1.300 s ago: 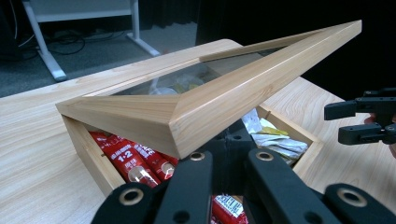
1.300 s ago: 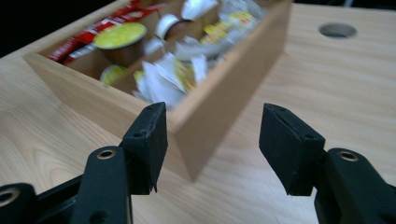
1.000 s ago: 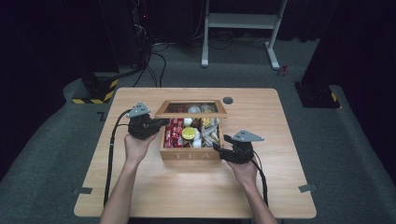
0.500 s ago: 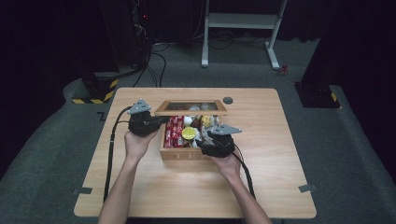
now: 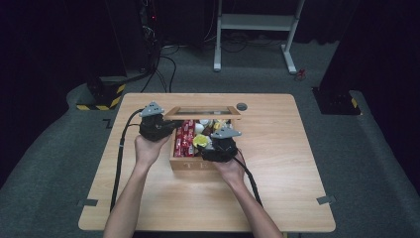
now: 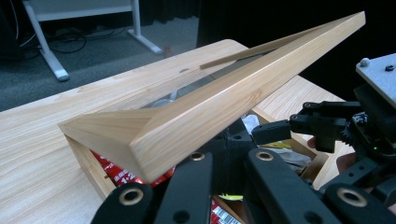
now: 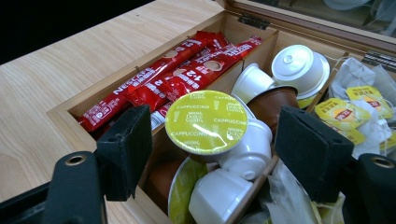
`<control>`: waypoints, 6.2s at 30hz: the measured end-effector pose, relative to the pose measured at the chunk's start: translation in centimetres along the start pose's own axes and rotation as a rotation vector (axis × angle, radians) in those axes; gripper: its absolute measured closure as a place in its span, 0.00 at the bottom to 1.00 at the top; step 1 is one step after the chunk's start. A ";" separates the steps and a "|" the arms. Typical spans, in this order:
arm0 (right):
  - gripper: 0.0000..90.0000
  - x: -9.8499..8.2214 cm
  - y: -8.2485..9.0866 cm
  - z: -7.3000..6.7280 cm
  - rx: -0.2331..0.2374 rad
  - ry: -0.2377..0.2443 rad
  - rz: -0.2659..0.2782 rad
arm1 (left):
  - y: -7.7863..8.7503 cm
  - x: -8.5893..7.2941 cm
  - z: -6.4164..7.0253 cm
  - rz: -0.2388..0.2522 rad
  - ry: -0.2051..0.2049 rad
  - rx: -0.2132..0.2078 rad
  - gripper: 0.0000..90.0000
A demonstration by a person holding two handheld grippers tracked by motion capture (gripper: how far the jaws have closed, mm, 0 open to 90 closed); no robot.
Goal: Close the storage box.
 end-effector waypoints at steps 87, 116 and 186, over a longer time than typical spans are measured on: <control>0.42 1.2 2.4 2.4 -0.058 -0.074 -0.006 | -0.1 0.3 -0.3 -0.008 -0.002 0.006 1.00; 0.42 0.2 9.2 9.1 -0.143 -0.150 0.032 | 0.0 0.1 -0.1 -0.012 -0.015 0.009 1.00; 0.35 -7.3 7.8 18.6 -0.333 -0.289 -0.100 | -0.1 0.3 0.5 -0.012 -0.023 0.005 1.00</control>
Point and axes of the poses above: each handheld gripper's, and its own axes: y roughly backward along the jaws, x roughly out of its top, z roughly to its right, the point moved 10 cm from there along -y, roughly forward along the jaws, and after that the axes turned 11 degrees about -y, right-handed, at the moved point
